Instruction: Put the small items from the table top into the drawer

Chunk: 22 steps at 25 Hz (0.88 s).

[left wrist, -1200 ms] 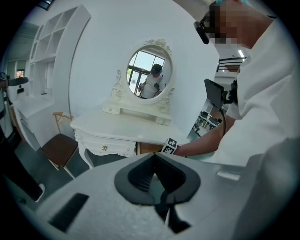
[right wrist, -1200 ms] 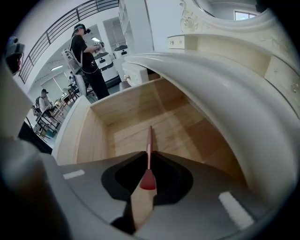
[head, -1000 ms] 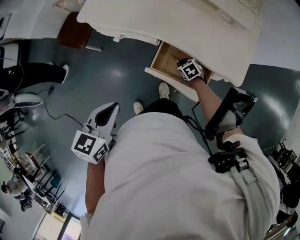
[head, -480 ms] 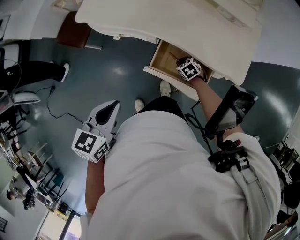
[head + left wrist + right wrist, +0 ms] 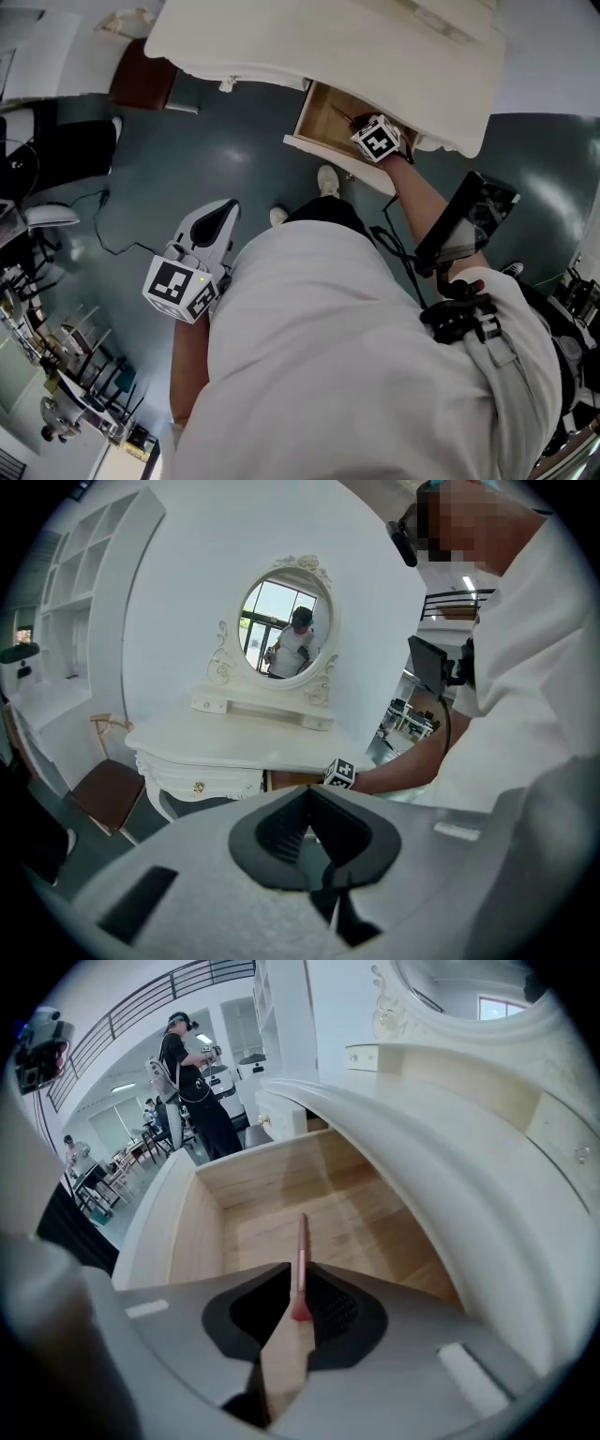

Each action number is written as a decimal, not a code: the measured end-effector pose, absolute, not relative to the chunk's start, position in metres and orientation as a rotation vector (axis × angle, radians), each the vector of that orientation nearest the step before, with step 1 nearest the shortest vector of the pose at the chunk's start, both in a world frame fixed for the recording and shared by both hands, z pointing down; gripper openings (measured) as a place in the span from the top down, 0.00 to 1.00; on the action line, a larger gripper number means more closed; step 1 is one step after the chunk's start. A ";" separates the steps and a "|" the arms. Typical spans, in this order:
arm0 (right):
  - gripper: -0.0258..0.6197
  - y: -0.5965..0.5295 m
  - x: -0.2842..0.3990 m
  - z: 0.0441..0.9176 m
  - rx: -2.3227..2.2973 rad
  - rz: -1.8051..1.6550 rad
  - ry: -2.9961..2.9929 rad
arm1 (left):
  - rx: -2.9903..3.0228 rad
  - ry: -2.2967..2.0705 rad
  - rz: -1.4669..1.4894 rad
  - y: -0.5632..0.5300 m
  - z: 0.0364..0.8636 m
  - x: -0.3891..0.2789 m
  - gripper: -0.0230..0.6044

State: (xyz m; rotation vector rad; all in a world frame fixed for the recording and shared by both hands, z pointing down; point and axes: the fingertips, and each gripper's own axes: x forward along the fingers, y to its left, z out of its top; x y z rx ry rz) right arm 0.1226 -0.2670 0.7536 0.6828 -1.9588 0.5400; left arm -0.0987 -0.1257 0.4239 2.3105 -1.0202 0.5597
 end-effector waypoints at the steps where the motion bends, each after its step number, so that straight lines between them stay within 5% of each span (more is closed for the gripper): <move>1: 0.88 -0.265 0.123 0.748 0.692 0.535 -1.962 | 2.320 -1.011 0.554 -0.124 0.423 -0.099 0.96; 22: 0.96 -0.176 0.105 0.615 0.984 0.470 -2.012 | 2.484 -0.832 0.452 -0.053 0.414 -0.142 0.96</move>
